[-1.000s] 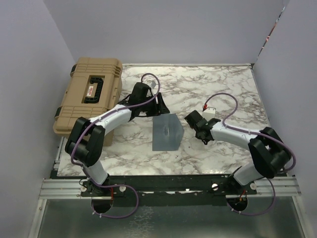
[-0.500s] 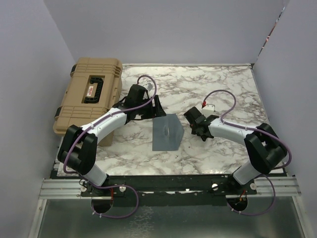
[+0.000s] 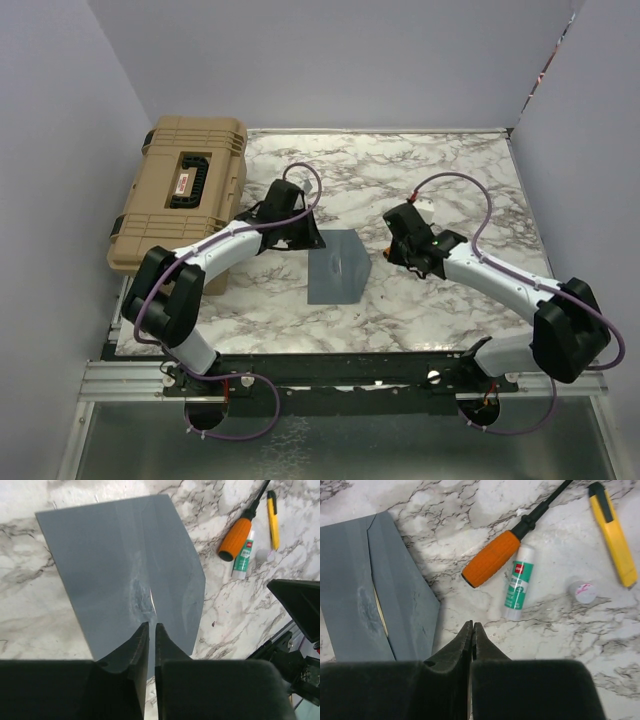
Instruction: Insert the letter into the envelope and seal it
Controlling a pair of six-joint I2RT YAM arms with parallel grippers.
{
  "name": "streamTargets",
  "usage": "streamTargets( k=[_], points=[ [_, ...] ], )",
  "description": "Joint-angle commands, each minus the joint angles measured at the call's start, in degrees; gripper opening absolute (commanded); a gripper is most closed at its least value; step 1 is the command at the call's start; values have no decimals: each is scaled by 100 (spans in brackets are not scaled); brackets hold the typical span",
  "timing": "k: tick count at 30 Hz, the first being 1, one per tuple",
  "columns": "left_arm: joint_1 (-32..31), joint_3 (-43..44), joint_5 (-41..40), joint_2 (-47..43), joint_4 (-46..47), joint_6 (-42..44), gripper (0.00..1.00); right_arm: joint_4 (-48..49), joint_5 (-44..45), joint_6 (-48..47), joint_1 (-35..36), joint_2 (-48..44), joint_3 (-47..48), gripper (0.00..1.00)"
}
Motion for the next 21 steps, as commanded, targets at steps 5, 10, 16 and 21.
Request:
streamTargets(
  k=[5, 10, 16, 21],
  points=[
    [-295, -383, -454, 365, -5, -83, 2, 457, -1028, 178, -51, 435, -191, 2],
    [-405, -683, -654, 484, -1, -489, 0, 847, -1727, 328, -79, 601, -564, 0],
    [-614, -790, -968, 588, -23, -631, 0, 1101, -1965, 325, -87, 848, -722, 0],
    [-636, -908, -1129, 605, -58, -688, 0, 1530, -2309, 307, -96, 1118, -870, 0]
  ],
)
